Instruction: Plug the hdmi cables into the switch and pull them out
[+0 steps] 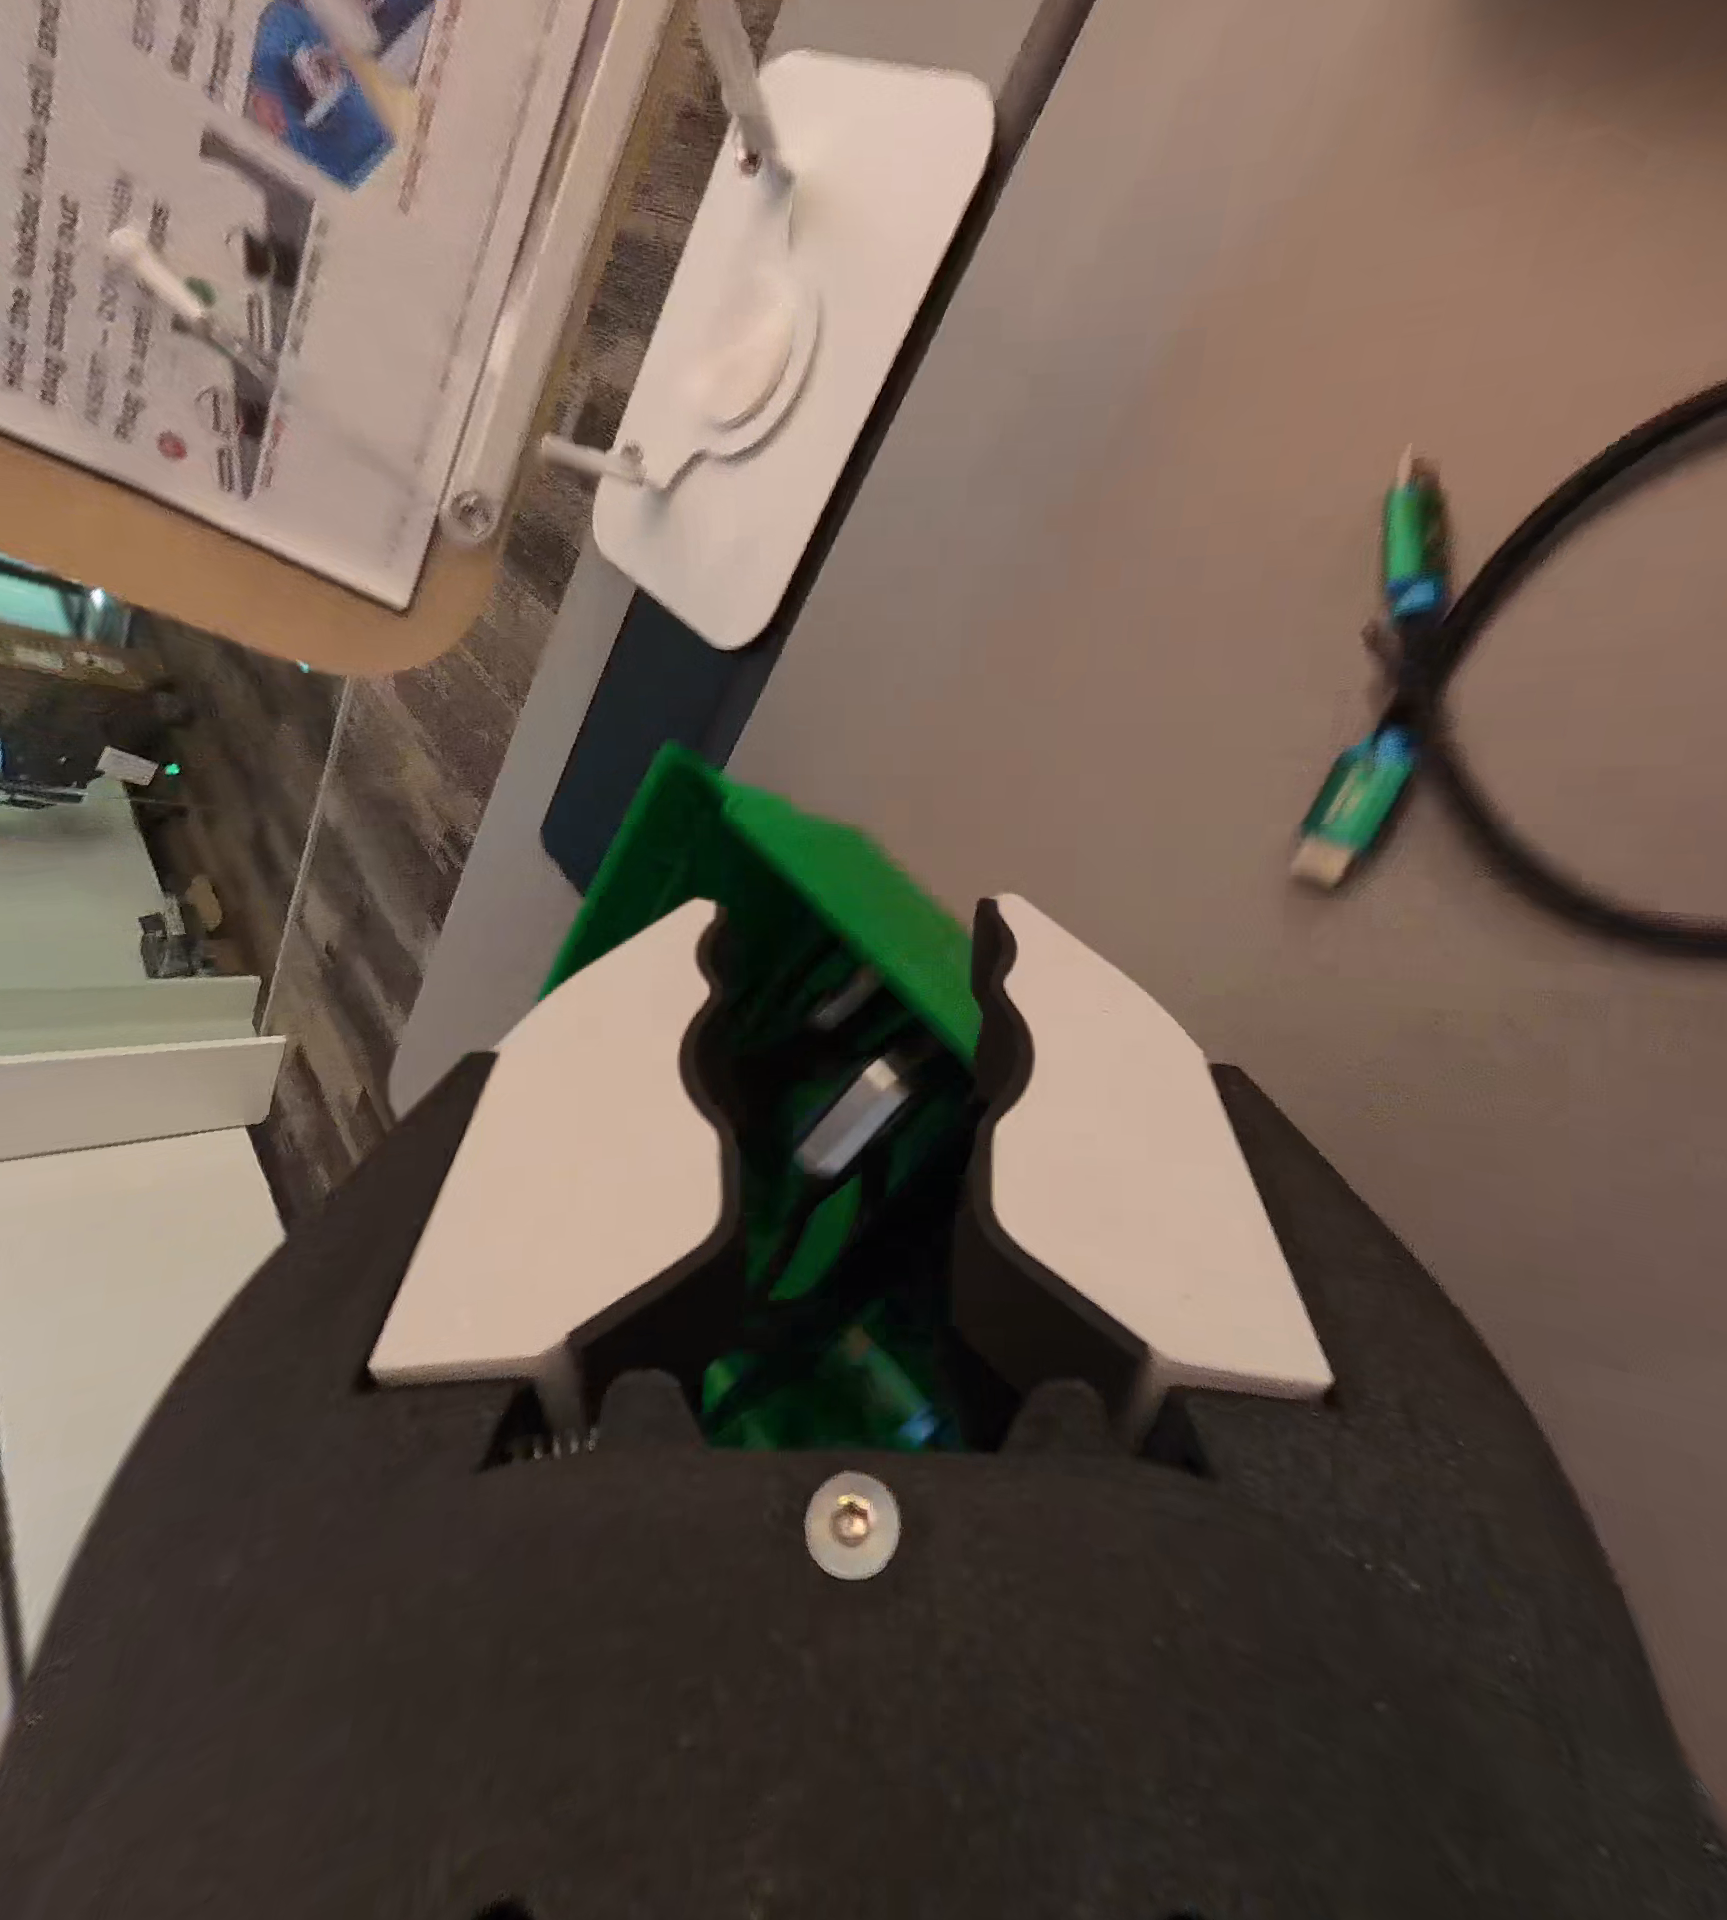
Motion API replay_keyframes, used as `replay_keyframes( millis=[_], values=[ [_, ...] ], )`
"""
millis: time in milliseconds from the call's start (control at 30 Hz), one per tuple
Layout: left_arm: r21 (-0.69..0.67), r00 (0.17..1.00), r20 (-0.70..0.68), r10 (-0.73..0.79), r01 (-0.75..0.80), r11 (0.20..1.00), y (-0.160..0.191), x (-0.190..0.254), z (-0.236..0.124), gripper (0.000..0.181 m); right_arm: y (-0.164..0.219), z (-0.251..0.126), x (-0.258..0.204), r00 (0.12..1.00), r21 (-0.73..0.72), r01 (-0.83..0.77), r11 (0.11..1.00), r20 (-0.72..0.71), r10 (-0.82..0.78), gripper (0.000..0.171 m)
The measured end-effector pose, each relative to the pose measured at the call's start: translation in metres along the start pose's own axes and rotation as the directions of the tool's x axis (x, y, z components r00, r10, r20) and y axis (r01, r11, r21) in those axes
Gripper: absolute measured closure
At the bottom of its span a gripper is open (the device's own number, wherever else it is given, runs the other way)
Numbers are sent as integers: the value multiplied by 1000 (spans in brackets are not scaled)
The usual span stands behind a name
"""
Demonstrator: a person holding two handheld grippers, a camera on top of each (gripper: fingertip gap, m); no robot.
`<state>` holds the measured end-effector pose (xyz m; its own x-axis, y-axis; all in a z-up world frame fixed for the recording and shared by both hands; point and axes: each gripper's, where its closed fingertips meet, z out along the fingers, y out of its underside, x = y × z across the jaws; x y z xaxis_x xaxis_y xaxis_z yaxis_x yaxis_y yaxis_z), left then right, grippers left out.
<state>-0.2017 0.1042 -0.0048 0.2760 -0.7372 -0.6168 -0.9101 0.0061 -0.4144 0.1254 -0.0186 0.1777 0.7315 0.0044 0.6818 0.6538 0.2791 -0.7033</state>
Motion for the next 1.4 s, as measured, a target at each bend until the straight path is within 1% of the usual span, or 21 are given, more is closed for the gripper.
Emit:
replay_keyframes(
  millis=[33,67,133,200,233,300,400,433,467,500,533,600,700,767,900,1000,1067,1133,1200,1300,1400],
  values=[
    [-9,998,-49,29,-29,1000,11,-7,-2,133,0,0,0,1000,2,-7,1000,4,7,118],
    [-14,991,-121,65,-68,998,20,-8,-3,124,0,1,-1,1000,7,-18,1000,9,17,118],
    [-5,967,-229,112,-116,993,28,-7,0,113,-8,3,-11,995,61,-75,995,66,71,118],
    [-66,943,-306,132,-159,985,37,-5,8,110,-19,4,-21,980,129,-164,978,134,146,118],
    [-108,935,-323,147,-191,976,44,-6,13,111,-23,5,-25,973,147,-189,971,158,166,118],
    [-189,915,-365,173,-255,948,62,-6,25,125,-23,6,-28,971,146,-191,971,172,165,118],
    [-276,884,-430,182,-321,906,88,-2,41,128,-19,6,-26,975,128,-176,976,161,155,118],
    [-281,880,-438,184,-328,902,91,-1,46,131,-17,6,-25,973,127,-184,975,164,163,118],
    [-261,881,-437,181,-317,912,89,-2,50,139,-16,6,-25,971,127,-195,973,168,172,119],
    [-249,879,-441,183,-315,916,88,-1,54,140,-15,7,-25,968,124,-205,971,172,182,119],
    [-241,872,-451,189,-323,915,88,1,56,146,-14,8,-25,966,122,-212,969,176,190,119],
    [-239,852,-470,229,-373,896,92,7,61,156,-13,10,-28,964,116,-215,970,183,192,119],
    [-261,852,-451,265,-410,874,94,7,66,156,-11,14,-36,965,101,-191,976,201,168,119],
    [-286,869,-439,229,-377,881,95,6,66,157,-8,17,-41,967,86,-167,982,210,146,119],
    [-265,902,-384,197,-312,912,93,-3,58,158,-7,19,-46,966,82,-156,984,223,135,119],
    [-189,938,-320,134,-202,961,80,-23,37,159,-8,20,-47,965,90,-160,983,222,137,120],
    [-120,954,-296,48,-87,989,69,-41,15,159,-8,20,-48,964,91,-162,983,225,138,120],
    [-33,963,-266,-40,33,999,57,-63,-10,160,-8,21,-50,963,90,-164,982,233,139,120],
    [63,960,-250,-125,145,987,44,-87,-37,160,-9,22,-53,962,91,-160,983,238,135,120],
    [214,946,-232,-227,278,937,22,-118,-79,161,-10,25,-60,954,94,-176,980,261,146,120],
    [313,941,-204,-268,322,893,6,-141,-115,161,-8,30,-71,949,78,-161,984,285,133,120]
  ],
)
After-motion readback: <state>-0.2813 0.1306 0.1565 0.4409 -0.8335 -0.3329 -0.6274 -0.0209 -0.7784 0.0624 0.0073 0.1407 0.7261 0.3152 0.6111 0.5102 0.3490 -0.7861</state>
